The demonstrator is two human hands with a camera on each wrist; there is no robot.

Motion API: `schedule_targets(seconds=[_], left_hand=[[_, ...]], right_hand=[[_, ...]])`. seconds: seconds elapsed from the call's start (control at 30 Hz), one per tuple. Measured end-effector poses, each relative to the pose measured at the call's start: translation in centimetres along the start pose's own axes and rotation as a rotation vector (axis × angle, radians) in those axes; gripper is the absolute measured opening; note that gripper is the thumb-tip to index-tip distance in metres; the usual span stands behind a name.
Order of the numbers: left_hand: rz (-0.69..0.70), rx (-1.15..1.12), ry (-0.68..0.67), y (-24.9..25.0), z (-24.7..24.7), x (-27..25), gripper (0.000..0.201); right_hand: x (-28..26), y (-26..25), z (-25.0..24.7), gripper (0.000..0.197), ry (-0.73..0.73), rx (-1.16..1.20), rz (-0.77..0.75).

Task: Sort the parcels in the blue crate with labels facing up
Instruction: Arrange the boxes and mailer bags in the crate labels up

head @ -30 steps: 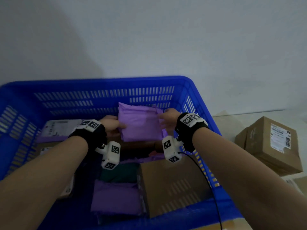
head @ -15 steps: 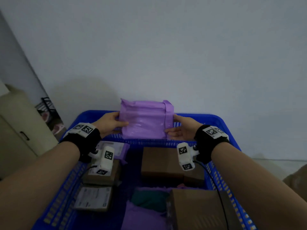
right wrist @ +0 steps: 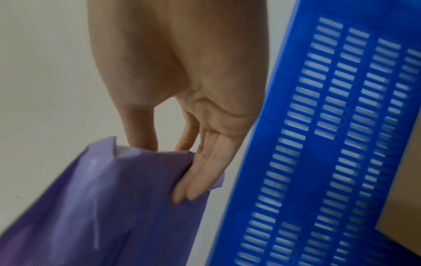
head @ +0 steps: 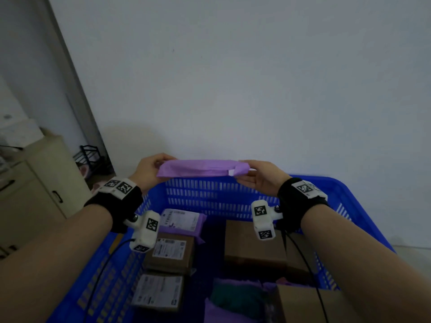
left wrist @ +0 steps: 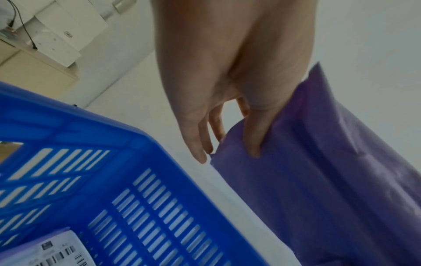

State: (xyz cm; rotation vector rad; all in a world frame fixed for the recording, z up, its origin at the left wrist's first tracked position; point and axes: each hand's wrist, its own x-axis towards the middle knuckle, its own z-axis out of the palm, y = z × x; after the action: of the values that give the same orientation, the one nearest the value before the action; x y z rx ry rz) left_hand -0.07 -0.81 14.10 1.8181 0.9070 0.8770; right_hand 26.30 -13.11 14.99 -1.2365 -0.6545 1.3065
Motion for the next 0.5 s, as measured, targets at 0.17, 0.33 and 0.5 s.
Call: schedule_targets(seconds=[0.17, 0.33, 0.5], left_hand=[[-0.085, -0.087, 0.036, -0.2, -0.8, -0.2, 0.048], [-0.219, -0.127, 0.124, -0.2, -1.2, 0.0, 0.035], [-0.438, -0.01, -0.032, -0.5, -0.4, -0.6, 0.05]], right_hand=[[0.9, 0.9, 0.7, 0.037, 0.066, -0.043, -0.016], [1.1, 1.5, 1.0, 0.038, 0.098, -0.161, -0.057], [1.8, 2.0, 1.6, 0.038, 0.107, -0.265, -0.065]])
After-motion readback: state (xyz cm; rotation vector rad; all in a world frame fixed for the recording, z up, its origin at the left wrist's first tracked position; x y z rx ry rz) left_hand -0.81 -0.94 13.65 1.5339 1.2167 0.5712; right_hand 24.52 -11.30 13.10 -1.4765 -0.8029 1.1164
